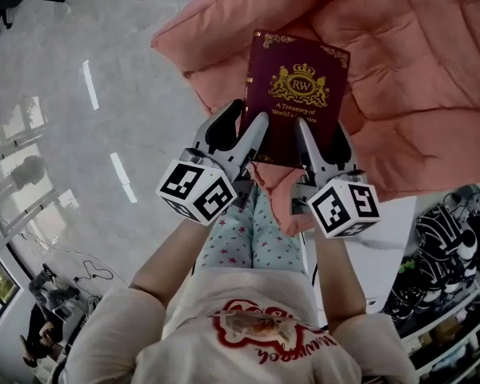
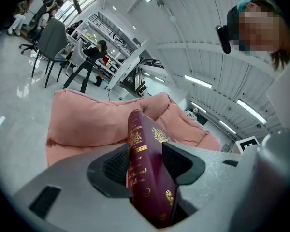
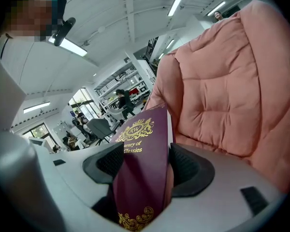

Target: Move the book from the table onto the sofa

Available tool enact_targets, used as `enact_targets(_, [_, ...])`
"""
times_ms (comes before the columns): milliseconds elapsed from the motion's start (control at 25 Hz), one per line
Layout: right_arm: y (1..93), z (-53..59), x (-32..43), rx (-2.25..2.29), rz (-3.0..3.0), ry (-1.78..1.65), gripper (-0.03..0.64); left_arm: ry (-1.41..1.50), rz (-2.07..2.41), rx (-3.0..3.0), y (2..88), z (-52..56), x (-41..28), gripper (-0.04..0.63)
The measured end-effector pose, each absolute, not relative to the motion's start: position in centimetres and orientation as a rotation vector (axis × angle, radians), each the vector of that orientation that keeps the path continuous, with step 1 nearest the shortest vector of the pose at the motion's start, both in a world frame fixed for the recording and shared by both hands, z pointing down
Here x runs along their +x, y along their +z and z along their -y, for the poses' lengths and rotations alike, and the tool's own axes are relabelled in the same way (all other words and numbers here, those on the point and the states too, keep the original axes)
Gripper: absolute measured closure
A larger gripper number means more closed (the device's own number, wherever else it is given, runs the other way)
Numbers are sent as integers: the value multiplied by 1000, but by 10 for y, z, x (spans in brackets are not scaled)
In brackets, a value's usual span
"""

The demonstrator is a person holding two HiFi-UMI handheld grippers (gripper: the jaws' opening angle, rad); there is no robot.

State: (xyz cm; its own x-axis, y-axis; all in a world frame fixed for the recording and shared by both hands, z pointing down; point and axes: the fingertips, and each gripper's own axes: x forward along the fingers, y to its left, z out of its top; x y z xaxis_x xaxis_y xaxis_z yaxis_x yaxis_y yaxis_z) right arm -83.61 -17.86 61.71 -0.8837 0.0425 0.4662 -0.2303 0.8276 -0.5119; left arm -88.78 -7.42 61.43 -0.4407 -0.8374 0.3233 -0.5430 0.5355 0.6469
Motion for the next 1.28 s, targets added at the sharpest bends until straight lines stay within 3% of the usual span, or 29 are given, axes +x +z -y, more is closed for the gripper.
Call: enact_targets(1280, [754,183,-835,133,2311,747,330,-441,1996,1011,750,83,-882,388])
